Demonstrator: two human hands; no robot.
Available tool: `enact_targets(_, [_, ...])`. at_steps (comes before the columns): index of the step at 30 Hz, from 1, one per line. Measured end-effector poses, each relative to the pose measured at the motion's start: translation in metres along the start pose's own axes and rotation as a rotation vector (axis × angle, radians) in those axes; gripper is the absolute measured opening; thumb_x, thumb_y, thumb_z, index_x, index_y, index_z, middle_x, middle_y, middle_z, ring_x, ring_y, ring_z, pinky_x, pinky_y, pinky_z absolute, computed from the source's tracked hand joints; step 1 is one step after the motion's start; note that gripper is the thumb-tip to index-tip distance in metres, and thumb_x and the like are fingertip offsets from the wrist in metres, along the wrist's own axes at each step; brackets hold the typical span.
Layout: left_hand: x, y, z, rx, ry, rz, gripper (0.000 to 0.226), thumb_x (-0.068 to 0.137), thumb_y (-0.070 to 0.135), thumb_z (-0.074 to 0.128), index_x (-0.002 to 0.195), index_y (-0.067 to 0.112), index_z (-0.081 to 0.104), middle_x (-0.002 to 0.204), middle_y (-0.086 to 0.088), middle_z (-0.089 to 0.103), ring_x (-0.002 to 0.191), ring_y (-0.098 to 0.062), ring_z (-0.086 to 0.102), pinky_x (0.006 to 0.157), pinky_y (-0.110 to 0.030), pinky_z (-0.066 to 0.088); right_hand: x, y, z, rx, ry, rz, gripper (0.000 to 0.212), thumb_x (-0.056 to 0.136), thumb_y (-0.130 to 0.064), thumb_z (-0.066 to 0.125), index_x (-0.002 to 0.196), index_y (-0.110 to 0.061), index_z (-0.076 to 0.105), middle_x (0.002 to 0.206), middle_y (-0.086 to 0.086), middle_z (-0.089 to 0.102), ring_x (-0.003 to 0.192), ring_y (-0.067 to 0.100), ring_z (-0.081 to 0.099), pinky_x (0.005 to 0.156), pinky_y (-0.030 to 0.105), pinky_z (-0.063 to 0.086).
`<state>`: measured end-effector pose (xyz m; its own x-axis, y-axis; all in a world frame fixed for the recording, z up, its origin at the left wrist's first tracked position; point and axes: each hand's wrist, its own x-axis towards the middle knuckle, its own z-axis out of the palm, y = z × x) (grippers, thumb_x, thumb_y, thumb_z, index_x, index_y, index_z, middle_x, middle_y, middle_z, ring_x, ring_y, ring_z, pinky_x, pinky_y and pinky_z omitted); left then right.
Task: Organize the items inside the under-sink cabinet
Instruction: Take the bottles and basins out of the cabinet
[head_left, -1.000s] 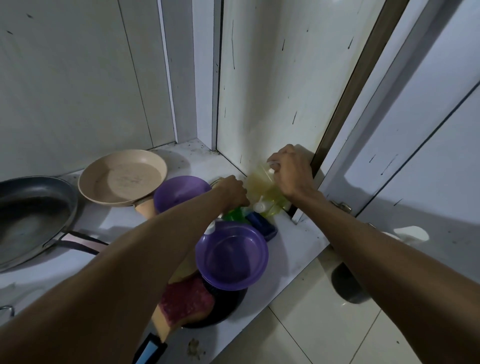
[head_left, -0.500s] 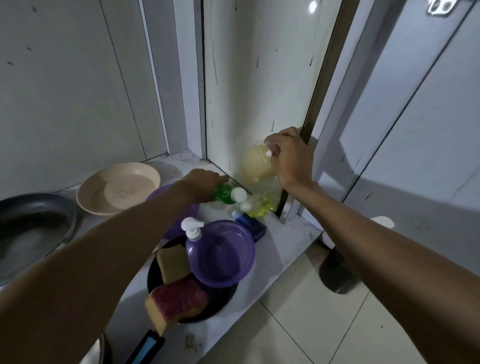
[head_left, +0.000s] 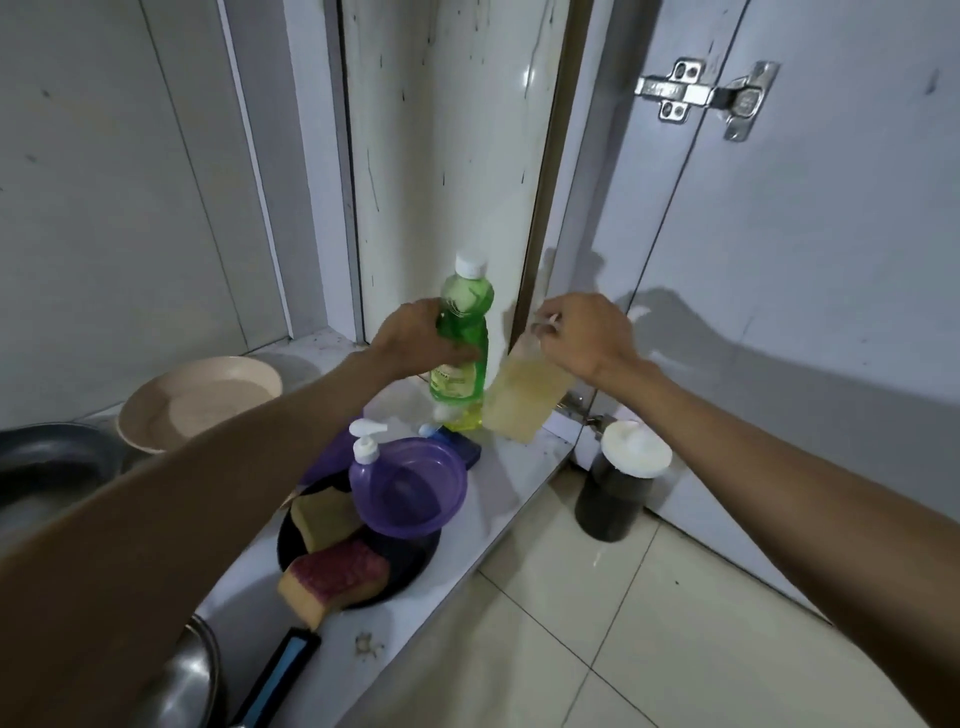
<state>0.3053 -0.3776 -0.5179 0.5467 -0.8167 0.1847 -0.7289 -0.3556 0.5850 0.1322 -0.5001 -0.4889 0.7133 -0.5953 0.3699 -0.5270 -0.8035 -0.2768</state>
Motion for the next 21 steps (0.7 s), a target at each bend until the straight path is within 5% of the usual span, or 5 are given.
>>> enact_targets(5, [-0.011, 0.029, 0.034, -0.037, -0.147, 0.016, 0.054, 0.067, 0.047, 0.080, 0.109, 0.019, 0.064, 0.099, -0.001, 0.069, 0.089, -0.020, 0.065, 0.079, -0.034, 0.056, -0.037, 0.026, -0.021, -0.033, -0.243, 0.128, 0.021, 0.086, -0.013, 0.058, 0.094, -0.016, 0.077, 0.097, -0.006, 0.073, 0.055, 0.014, 0.065, 0.073, 0.030, 0.059])
enact_targets(9, [-0.024, 0.051, 0.077, -0.061, -0.275, 0.061, 0.059, 0.067, 0.044, 0.082, 0.115, 0.017, 0.062, 0.103, 0.001, 0.066, 0.089, -0.017, 0.062, 0.075, -0.027, 0.050, -0.072, 0.057, -0.034, -0.018, -0.441, 0.206, 0.015, 0.090, -0.021, 0.061, 0.088, -0.020, 0.075, 0.087, -0.004, 0.073, 0.053, 0.021, 0.070, 0.070, 0.033, 0.060])
enact_targets(14, [-0.039, 0.085, 0.144, -0.002, -0.480, 0.134, 0.069, 0.064, 0.050, 0.082, 0.122, 0.021, 0.059, 0.114, 0.003, 0.064, 0.106, -0.021, 0.061, 0.089, -0.034, 0.051, -0.116, 0.112, -0.046, -0.075, -0.608, 0.352, 0.018, 0.091, -0.025, 0.064, 0.107, -0.021, 0.070, 0.095, -0.001, 0.067, 0.058, 0.022, 0.072, 0.075, 0.034, 0.061])
enact_targets(21, [-0.056, 0.136, 0.236, -0.014, -0.579, 0.157, 0.066, 0.064, 0.048, 0.082, 0.117, 0.016, 0.061, 0.113, -0.001, 0.067, 0.102, -0.022, 0.062, 0.084, -0.034, 0.053, -0.179, 0.190, -0.050, -0.125, -0.510, 0.506, 0.017, 0.090, -0.026, 0.066, 0.105, -0.020, 0.072, 0.094, -0.004, 0.071, 0.054, 0.016, 0.069, 0.071, 0.031, 0.060])
